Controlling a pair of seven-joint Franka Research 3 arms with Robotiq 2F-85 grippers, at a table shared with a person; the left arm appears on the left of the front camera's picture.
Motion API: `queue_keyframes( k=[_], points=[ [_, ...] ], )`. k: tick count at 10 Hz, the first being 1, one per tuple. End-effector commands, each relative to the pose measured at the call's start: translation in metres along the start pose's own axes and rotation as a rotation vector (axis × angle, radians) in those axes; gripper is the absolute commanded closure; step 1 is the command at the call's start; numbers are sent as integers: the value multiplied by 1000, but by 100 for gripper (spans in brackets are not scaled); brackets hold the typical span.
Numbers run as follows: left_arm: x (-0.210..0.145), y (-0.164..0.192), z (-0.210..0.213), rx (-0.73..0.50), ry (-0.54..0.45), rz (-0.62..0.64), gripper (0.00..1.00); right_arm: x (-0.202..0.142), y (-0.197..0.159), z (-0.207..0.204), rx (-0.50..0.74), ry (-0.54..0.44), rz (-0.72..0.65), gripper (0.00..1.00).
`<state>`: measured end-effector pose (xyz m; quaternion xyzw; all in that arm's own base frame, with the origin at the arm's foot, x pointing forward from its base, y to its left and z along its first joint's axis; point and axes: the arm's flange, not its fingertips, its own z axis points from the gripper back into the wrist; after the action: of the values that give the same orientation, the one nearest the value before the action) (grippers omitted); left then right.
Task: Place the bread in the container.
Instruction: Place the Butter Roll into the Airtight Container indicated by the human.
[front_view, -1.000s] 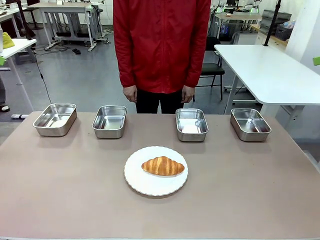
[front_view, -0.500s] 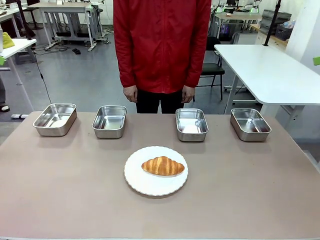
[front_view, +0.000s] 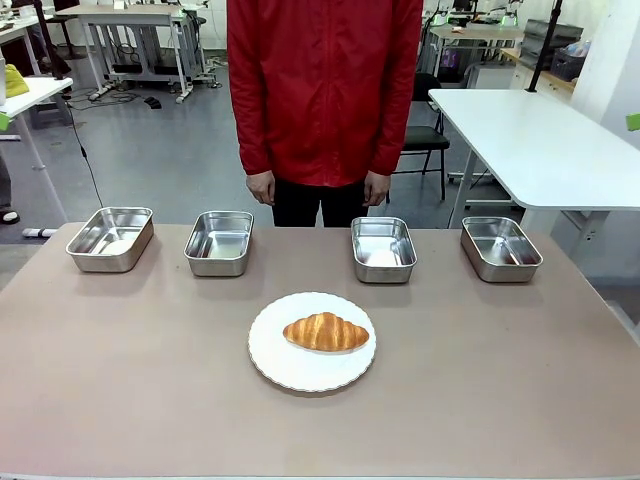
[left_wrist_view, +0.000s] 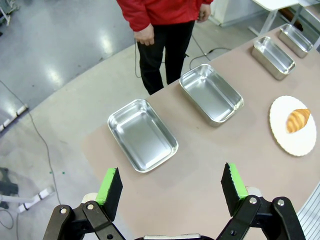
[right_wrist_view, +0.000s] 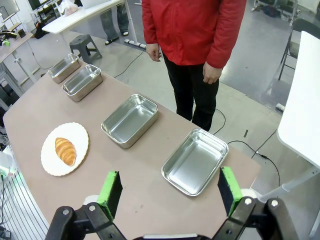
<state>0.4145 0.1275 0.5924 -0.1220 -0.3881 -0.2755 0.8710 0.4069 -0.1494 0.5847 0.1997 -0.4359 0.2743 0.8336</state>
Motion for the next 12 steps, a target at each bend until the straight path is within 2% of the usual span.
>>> queue_keyframes(
  k=[1, 12],
  points=[
    [0, 0, 1, 4, -3, 0, 0, 1, 0, 1, -4, -4, 0, 0],
    [0, 0, 1, 4, -3, 0, 0, 1, 0, 1, -4, -4, 0, 0]
  ],
)
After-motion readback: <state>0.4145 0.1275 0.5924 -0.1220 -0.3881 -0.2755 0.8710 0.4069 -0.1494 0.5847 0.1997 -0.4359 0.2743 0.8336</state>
